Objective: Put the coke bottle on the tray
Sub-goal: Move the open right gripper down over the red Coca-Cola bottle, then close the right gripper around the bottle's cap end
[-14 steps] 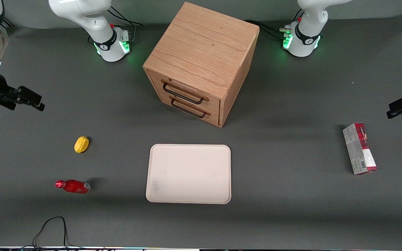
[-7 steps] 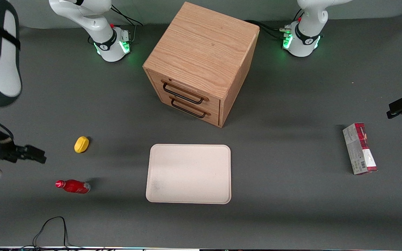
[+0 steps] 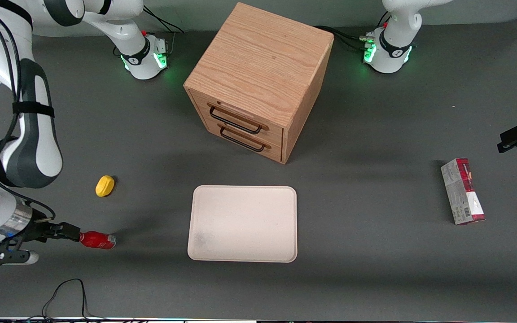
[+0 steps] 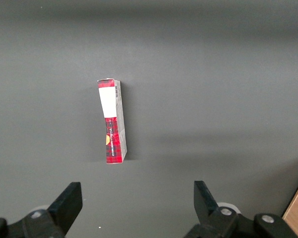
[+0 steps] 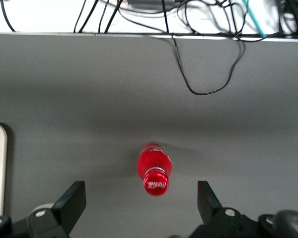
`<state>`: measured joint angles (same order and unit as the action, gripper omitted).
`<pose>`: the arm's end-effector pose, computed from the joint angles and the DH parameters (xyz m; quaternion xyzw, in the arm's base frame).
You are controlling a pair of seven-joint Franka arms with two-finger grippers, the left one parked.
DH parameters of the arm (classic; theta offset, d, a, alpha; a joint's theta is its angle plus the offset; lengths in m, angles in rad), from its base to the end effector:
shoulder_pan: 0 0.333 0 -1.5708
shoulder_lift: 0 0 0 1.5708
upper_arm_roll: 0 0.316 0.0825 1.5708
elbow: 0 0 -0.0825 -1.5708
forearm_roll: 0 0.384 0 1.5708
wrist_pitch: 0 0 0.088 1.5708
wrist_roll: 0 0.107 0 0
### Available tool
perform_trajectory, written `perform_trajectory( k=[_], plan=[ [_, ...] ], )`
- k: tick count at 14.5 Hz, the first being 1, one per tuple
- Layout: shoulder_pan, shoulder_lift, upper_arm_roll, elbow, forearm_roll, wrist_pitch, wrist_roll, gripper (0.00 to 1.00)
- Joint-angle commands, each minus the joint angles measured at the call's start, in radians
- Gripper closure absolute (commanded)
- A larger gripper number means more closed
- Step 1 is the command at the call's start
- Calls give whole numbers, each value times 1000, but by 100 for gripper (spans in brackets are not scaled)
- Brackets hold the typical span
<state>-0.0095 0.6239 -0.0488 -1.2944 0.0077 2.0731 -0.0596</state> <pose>0.7433 -0.0343 0.3963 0.9969 0.0047 0.0769 0.0149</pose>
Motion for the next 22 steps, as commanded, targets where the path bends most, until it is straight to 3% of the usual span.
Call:
perform_trajectory(
  k=[1, 9, 12, 16, 17, 22],
  plan=[
    [-26, 46, 24, 33, 3, 5, -54, 1],
    [-35, 85, 24, -16, 3, 47, -123, 2],
    [-36, 88, 24, -17, 5, 47, -123, 26],
    [-36, 94, 24, -17, 5, 45, -123, 94],
    [-36, 94, 24, -17, 5, 45, -121, 100],
    [-36, 71, 24, 0, 70, 30, -109, 100]
  ],
)
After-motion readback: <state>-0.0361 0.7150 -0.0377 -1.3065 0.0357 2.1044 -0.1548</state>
